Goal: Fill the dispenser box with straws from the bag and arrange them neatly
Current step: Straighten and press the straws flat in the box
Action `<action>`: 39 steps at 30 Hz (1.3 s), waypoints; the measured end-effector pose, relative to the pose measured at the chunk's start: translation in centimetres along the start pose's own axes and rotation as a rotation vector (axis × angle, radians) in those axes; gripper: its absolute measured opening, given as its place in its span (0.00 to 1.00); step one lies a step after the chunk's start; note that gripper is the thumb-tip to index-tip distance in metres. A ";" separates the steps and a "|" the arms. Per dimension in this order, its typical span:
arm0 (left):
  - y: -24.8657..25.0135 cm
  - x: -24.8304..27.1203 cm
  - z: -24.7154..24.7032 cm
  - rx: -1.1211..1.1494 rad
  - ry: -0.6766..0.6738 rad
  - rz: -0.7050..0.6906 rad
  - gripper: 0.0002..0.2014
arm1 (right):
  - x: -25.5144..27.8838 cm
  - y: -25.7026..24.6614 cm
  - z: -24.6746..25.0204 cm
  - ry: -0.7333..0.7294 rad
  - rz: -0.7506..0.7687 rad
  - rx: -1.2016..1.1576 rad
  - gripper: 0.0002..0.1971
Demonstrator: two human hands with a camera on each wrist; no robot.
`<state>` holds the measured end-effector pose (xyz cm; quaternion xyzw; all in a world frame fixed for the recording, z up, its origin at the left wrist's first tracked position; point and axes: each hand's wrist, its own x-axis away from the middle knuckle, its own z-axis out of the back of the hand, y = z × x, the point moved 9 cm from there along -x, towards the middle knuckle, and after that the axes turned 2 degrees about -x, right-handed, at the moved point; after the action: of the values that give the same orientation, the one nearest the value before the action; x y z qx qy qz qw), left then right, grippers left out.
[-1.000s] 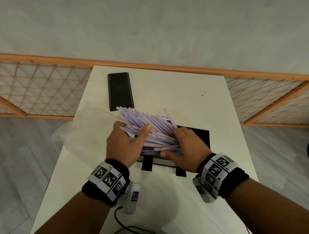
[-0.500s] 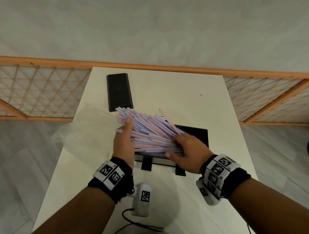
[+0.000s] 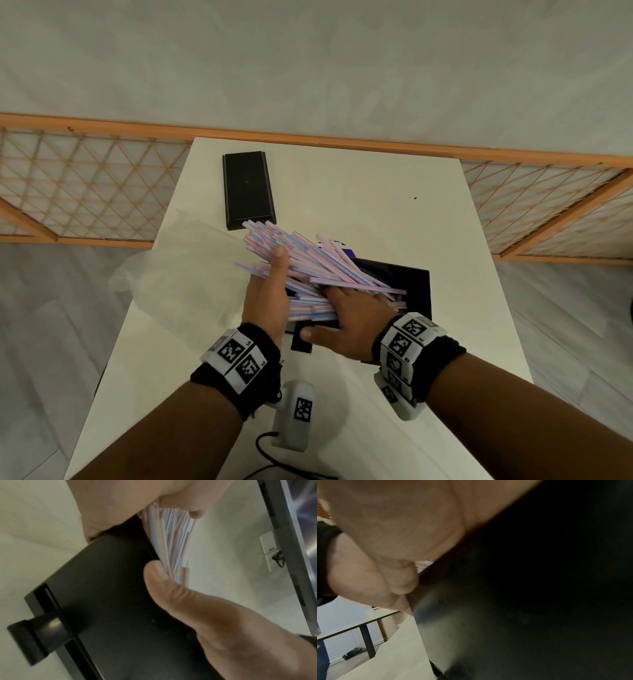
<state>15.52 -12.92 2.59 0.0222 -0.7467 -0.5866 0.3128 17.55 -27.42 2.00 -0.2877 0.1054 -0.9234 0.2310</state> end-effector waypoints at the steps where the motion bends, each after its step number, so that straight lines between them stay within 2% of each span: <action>1: 0.0 0.0 -0.3 -0.008 -0.033 -0.004 0.41 | -0.1 -0.1 0.3 0.016 -0.001 0.013 0.46; 2: -0.2 -0.1 -0.6 -0.031 -0.068 -0.007 0.46 | -0.1 -0.1 0.6 0.036 0.000 0.031 0.45; 4: 0.0 -0.1 -1.2 -0.108 -0.147 -0.032 0.47 | 0.0 0.1 1.5 0.084 -0.011 0.080 0.45; 6: 0.4 -0.1 -1.3 -0.181 -0.202 -0.060 0.45 | 0.2 0.7 2.0 0.121 -0.046 0.120 0.50; 9: 1.0 0.1 -0.6 -0.112 -0.153 -0.073 0.37 | 0.5 1.6 2.2 0.146 -0.072 -0.001 0.51; 11: 1.4 0.0 0.6 0.017 -0.056 -0.073 0.35 | 0.9 1.8 3.1 0.205 -0.040 -0.138 0.46; 14: 1.7 -0.3 2.9 0.182 0.127 -0.079 0.42 | 2.2 2.3 4.3 0.284 -0.004 -0.178 0.39; 16: 2.3 -0.3 3.8 0.172 0.208 -0.109 0.35 | 3.0 3.3 4.3 0.251 -0.041 -0.159 0.36; 18: 3.1 -0.3 3.8 0.104 0.207 -0.147 0.25 | 3.3 4.3 3.7 0.199 -0.112 -0.144 0.30; 20: 3.6 -0.1 3.0 -0.012 0.171 -0.178 0.18 | 3.0 3.9 3.0 0.187 -0.105 -0.156 0.22; 22: 3.0 0.0 2.3 -0.147 0.137 -0.177 0.23 | 2.5 2.2 2.7 0.201 -0.008 -0.200 0.15; 24: 2.6 0.2 2.3 -0.276 0.145 -0.192 0.29 | 2.5 0.9 3.3 0.227 0.067 -0.260 0.13; 26: 2.2 0.5 2.0 -0.306 0.098 -0.174 0.33 | 2.9 1.6 4.5 0.291 0.063 -0.277 0.14; 28: 2.1 0.5 2.2 -0.268 0.082 -0.165 0.31 | 3.1 3.5 4.8 0.298 -0.021 -0.202 0.22; 30: 2.0 0.7 2.4 -0.251 0.095 -0.165 0.27 | 2.7 4.7 3.8 0.206 -0.119 -0.080 0.32; 31: 1.8 0.8 2.4 -0.265 0.100 -0.175 0.25 | 2.3 4.8 3.0 0.148 -0.149 -0.062 0.34; 33: 1.5 0.8 2.4 -0.305 0.111 -0.166 0.23 | 1.6 4.5 1.8 0.086 -0.155 -0.102 0.29; 35: 1.3 0.8 2.5 -0.327 0.116 -0.154 0.24 | 0.9 4.1 1.5 0.108 -0.125 -0.131 0.21; 37: 1.7 0.8 2.7 -0.349 0.131 -0.190 0.25 | 0.5 4.0 1.7 0.136 -0.112 -0.173 0.19; 39: 2.3 1.1 2.6 -0.366 0.131 -0.213 0.23 | 0.4 3.8 1.6 0.132 -0.090 -0.198 0.22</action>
<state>14.08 -10.43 4.79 0.0816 -0.5994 -0.7393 0.2957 19.57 -31.06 2.20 -0.2521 0.1980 -0.9349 0.1521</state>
